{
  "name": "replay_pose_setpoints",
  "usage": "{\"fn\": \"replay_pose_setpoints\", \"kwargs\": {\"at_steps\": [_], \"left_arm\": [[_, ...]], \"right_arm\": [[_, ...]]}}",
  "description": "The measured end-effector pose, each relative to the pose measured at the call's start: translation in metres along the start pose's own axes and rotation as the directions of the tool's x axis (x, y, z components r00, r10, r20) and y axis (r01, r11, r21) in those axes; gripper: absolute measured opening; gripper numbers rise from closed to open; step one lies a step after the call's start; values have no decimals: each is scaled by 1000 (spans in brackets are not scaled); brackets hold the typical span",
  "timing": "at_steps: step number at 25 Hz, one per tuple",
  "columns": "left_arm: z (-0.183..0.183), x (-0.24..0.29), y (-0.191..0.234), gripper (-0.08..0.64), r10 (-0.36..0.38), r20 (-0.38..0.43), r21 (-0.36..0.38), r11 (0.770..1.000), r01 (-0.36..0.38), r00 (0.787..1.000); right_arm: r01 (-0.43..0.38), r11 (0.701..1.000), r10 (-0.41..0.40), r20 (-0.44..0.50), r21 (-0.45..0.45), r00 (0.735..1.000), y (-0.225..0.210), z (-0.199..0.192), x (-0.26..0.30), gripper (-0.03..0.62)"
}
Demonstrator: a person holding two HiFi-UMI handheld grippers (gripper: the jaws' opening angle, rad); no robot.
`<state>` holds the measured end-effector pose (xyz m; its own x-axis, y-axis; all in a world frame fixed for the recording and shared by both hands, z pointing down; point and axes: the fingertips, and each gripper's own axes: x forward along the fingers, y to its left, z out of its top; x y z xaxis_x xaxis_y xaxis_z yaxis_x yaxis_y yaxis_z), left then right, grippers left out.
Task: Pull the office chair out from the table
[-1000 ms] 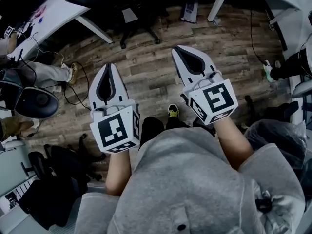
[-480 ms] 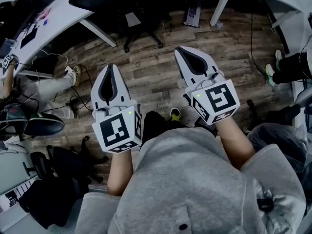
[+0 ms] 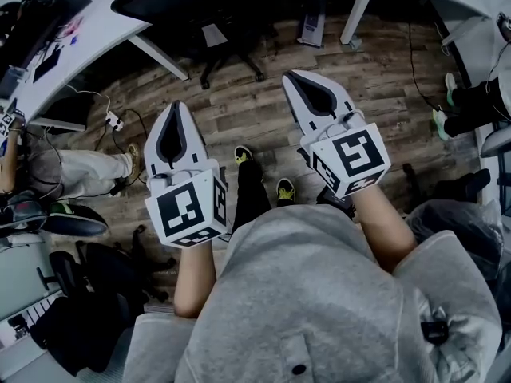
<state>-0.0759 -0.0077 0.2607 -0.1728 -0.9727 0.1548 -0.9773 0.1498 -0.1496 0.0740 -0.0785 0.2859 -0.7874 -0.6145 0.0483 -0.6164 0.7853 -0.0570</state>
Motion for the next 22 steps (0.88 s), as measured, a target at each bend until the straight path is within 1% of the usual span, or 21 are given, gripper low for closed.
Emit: {"fn": "replay_pose_setpoints", "kwargs": {"at_steps": [6,14,18,22], "left_arm": [[5,2,2,8,-2,24,7,1000,2,1000],[11,20,10,8,-11,67,4,1000,11,998],[14,34,19,8,-7,87,7,1000,6,996],[13,59,39,8,3,96,7,1000,-3,995]], "right_arm": [[12,1000,-12,11,-18,1000,-3,3,0,26],[18,998,-17,23,-58,1000,-6,6,16,26],[9,997,-7,27,-72,1000,-11,9,33,26],[5,996,-3,23,-89,1000,-18,8,65,26]]}}
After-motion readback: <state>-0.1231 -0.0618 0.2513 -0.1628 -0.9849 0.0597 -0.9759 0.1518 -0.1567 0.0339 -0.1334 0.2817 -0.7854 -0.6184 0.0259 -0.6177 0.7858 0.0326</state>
